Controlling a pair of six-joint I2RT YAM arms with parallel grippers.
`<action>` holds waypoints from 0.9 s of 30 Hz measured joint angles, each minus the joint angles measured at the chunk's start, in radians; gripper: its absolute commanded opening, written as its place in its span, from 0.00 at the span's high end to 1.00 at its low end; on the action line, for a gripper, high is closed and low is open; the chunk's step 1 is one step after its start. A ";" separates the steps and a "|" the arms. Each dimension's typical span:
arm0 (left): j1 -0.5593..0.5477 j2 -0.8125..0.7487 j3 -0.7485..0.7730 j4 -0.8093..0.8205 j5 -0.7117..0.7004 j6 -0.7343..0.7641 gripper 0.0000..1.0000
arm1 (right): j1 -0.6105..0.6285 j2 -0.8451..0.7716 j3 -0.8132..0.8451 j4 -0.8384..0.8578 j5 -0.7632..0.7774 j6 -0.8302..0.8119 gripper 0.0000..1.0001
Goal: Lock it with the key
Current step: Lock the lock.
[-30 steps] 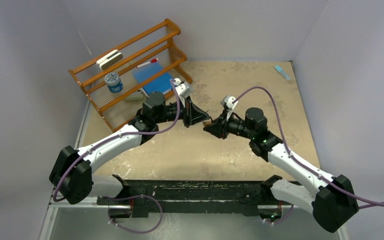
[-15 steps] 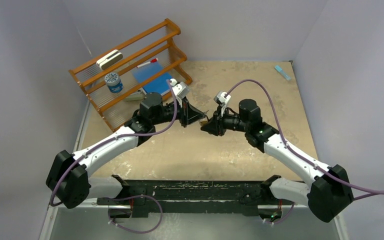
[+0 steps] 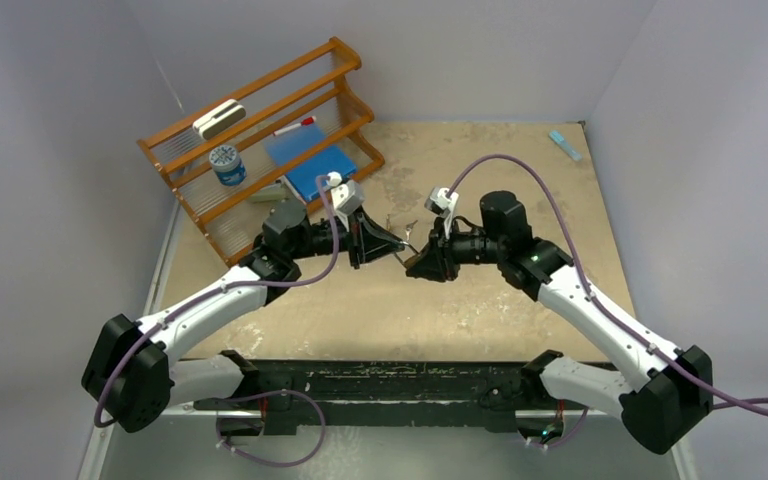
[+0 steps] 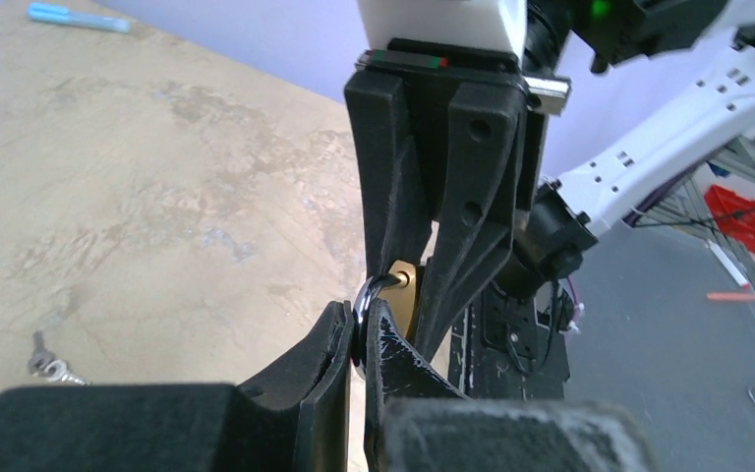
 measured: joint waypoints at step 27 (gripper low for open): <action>0.010 0.039 -0.052 0.064 0.248 0.066 0.70 | -0.034 0.181 0.298 -0.428 -0.314 -0.305 1.00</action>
